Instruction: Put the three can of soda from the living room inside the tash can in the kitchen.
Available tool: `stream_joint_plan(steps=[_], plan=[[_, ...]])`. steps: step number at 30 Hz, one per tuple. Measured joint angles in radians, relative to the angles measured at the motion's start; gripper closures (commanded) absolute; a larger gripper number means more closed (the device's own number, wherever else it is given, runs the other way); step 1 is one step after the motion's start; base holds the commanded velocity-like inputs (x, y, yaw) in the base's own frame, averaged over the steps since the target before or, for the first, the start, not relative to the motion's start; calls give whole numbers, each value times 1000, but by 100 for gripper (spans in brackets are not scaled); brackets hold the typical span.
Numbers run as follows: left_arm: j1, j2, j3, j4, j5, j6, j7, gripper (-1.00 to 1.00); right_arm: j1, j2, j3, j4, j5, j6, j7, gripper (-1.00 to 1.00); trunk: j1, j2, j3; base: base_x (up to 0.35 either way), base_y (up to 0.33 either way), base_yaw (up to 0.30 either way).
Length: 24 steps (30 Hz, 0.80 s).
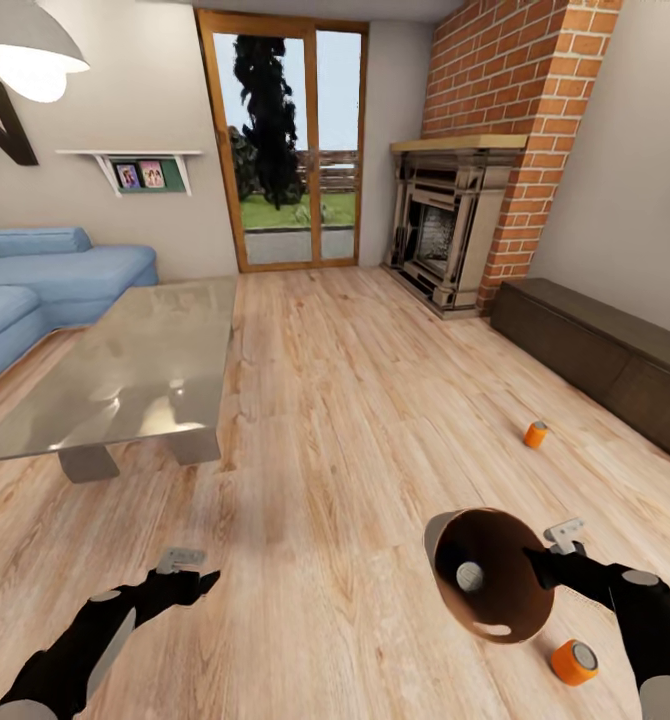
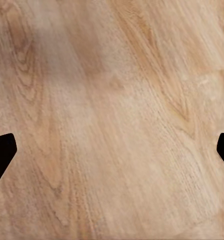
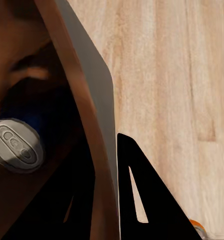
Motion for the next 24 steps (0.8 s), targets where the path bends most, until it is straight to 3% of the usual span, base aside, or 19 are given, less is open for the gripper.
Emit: stream_joint_plan(steps=[5,10,14,24], plan=[[-32,1,1,-2,-3,64,-11,-100,-3,-4,0,-45,2,46,19,100,-19,35,16,0,0,0],[-47,-5,-1,-17,-8,121,-14,-100,-3,-29,-1,-57,2,60,28,100,-38,70,31,0,0,-5],[-48,-8,-5,-31,-10,134,-13,-100,-2,-35,-3,-58,1,60,30,100,-54,98,42,0,0,-80],[-48,-9,-8,-36,-13,138,-10,-100,-1,-54,-58,-58,3,74,64,100,-92,168,64,0,0,-180]])
